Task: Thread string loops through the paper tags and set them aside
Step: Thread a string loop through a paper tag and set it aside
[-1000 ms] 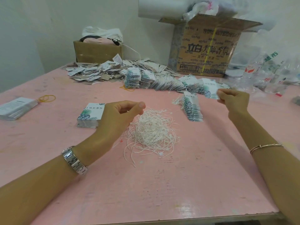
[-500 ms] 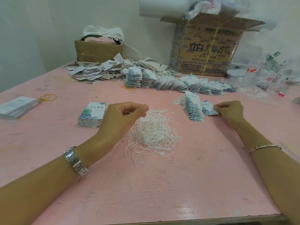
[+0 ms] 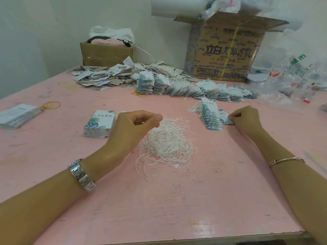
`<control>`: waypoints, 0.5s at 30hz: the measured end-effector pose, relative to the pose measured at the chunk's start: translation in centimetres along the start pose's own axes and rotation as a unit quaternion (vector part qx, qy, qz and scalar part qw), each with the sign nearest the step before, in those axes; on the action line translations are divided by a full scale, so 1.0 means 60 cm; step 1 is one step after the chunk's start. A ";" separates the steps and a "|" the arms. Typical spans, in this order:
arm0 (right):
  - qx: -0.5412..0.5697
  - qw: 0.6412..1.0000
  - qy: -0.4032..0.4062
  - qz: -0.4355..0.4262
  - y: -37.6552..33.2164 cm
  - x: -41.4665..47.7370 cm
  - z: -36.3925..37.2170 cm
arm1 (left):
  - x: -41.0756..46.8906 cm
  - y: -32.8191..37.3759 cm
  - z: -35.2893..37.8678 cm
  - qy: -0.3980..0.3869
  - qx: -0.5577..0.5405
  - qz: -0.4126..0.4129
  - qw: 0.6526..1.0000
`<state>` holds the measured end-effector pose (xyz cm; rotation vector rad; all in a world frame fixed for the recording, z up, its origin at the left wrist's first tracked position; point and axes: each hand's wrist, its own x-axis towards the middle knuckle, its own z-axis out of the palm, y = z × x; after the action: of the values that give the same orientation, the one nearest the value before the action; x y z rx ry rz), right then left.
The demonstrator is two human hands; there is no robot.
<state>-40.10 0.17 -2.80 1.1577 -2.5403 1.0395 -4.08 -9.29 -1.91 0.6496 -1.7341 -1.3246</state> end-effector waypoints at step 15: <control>-0.034 0.999 -0.012 -0.002 -0.005 -0.001 0.004 | 0.003 -0.010 -0.003 -0.004 0.025 0.023 0.999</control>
<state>-39.83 -0.09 -2.83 1.1644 -2.5689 0.9357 -4.07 -9.73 -2.41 0.6312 -1.7831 -1.2567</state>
